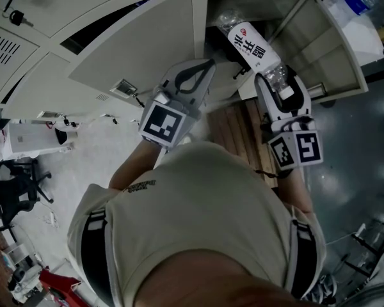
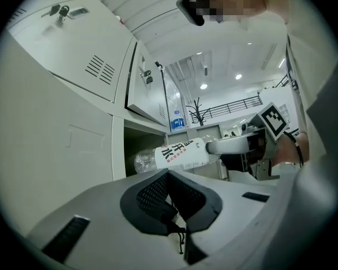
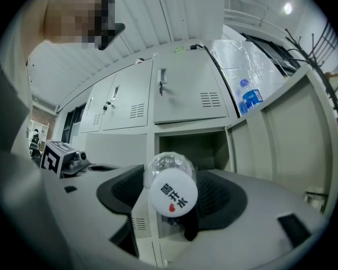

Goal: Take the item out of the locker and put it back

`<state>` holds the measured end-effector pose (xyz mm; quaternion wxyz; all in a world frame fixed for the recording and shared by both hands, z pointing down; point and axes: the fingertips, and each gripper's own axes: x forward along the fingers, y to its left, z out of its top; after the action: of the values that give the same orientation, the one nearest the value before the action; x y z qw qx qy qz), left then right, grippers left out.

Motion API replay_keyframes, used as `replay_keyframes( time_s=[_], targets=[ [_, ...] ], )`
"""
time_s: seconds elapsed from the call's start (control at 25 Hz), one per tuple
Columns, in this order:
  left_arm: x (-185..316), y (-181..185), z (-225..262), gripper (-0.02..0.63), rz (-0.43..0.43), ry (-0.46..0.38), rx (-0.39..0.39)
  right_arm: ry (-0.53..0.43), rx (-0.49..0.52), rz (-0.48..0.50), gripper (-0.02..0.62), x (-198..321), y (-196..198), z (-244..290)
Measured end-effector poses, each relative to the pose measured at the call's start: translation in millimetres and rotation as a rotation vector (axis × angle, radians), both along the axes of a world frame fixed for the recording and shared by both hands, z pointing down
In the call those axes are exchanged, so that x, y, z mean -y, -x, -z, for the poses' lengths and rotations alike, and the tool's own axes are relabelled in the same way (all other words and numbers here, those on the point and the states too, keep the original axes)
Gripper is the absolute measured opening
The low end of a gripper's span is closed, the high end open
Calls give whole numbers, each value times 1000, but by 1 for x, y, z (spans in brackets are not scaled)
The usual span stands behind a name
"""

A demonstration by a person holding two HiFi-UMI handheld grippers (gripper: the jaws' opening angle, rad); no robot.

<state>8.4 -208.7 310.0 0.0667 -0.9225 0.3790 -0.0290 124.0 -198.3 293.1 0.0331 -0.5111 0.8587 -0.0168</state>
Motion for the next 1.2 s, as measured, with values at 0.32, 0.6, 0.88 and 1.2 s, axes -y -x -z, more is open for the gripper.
replay_keyframes(
  time_s=[0.32, 0.6, 0.88, 1.2],
  targets=[
    [2, 2, -1, 12, 4, 9, -25, 35, 54, 21, 293, 1, 4, 0],
    [6, 7, -4, 12, 19, 26, -33, 50, 76, 26, 293, 0, 5, 2],
    [8, 9, -7, 12, 24, 26, -28, 49, 76, 17, 293, 1, 3, 1],
    [15, 5, -1, 12, 19, 19, -22, 21, 52, 11, 293, 11, 1, 12]
  ],
)
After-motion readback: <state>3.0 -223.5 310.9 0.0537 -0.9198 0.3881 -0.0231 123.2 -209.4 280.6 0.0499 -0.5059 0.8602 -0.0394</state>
